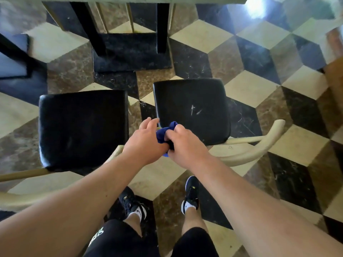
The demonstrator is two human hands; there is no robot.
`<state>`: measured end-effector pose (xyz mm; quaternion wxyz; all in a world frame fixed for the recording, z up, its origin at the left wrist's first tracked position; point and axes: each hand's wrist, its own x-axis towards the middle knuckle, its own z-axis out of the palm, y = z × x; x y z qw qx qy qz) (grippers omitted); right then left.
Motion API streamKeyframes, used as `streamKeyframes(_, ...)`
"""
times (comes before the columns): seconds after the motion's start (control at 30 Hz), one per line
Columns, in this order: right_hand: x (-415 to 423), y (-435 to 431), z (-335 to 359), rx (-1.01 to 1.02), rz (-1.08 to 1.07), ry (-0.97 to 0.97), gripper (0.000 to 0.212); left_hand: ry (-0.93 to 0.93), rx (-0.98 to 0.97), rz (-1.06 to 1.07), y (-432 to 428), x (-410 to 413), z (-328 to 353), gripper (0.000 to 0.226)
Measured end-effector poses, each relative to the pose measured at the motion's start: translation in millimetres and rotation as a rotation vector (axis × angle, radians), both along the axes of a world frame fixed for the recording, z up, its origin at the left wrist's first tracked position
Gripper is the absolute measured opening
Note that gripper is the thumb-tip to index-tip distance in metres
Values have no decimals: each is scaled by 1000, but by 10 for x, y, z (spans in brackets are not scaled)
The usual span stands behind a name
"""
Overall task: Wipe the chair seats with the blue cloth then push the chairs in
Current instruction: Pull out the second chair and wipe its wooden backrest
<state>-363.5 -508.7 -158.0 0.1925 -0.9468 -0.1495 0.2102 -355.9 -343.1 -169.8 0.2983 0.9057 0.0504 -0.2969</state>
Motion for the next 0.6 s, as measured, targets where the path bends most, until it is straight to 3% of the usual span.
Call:
streamKeyframes(0.2, -141, -1085, -2, -15, 15, 100, 22, 79, 139, 79, -780, -184, -46, 105)
streamKeyframes(0.3, -120, -1896, 5, -118, 15, 137, 27, 117, 260, 160, -1118, -186, -132, 93)
streamKeyframes(0.4, 99, -2782, 6, -267, -102, 71, 17, 161, 392, 211, -1365, -130, -228, 80)
streamKeyframes(0.47, 331, -3280, 22, -321, -208, 4, 23, 187, 445, 250, -1443, -78, -266, 79)
streamKeyframes(0.6, 777, -3741, -9, -294, -339, -62, 22, 193, 454, 294, -1456, -60, -272, 82)
